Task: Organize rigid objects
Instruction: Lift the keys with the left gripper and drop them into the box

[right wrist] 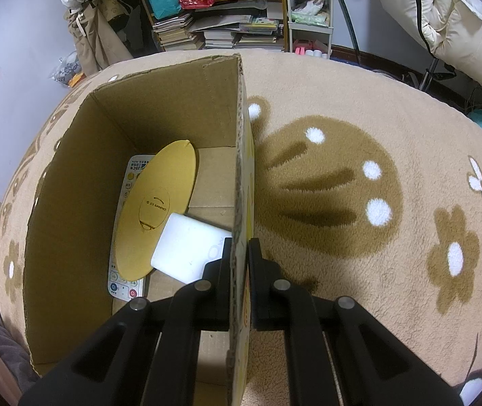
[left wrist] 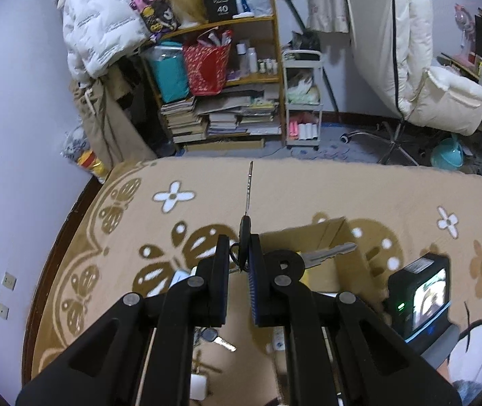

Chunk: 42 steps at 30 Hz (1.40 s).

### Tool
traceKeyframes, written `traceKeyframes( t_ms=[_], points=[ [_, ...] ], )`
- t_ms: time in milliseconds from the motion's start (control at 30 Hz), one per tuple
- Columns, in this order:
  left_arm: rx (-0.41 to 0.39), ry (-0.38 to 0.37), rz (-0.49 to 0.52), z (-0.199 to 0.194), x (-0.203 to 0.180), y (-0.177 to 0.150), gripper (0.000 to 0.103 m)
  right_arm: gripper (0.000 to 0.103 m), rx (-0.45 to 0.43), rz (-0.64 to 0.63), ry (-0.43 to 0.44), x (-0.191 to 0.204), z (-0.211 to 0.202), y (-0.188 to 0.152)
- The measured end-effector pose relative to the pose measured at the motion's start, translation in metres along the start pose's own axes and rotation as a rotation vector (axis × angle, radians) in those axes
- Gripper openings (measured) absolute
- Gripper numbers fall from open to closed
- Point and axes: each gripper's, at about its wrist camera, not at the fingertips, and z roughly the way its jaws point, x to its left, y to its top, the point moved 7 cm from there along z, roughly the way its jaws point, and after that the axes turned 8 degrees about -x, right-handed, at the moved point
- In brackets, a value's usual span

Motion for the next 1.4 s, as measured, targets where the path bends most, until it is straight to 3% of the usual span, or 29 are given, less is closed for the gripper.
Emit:
traceKeyframes(
  t_ms=[167, 567, 967, 1400],
  points=[
    [0.013, -0.043, -0.007, 0.008, -0.020, 0.003, 0.009, 0.008, 0.000, -0.001, 0.000, 0.000, 0.000, 0.000],
    [0.072, -0.110, 0.058, 0.045, -0.051, -0.031, 0.008, 0.008, 0.000, 0.000, 0.000, 0.000, 0.000, 0.000],
    [0.119, -0.085, 0.071, 0.065, -0.055, -0.042, 0.008, 0.009, 0.002, 0.005, 0.009, 0.001, 0.001, -0.001],
    [0.152, -0.061, 0.037, 0.070, -0.031, -0.050, 0.011, 0.009, 0.002, 0.005, 0.009, 0.001, 0.001, -0.001]
  ],
)
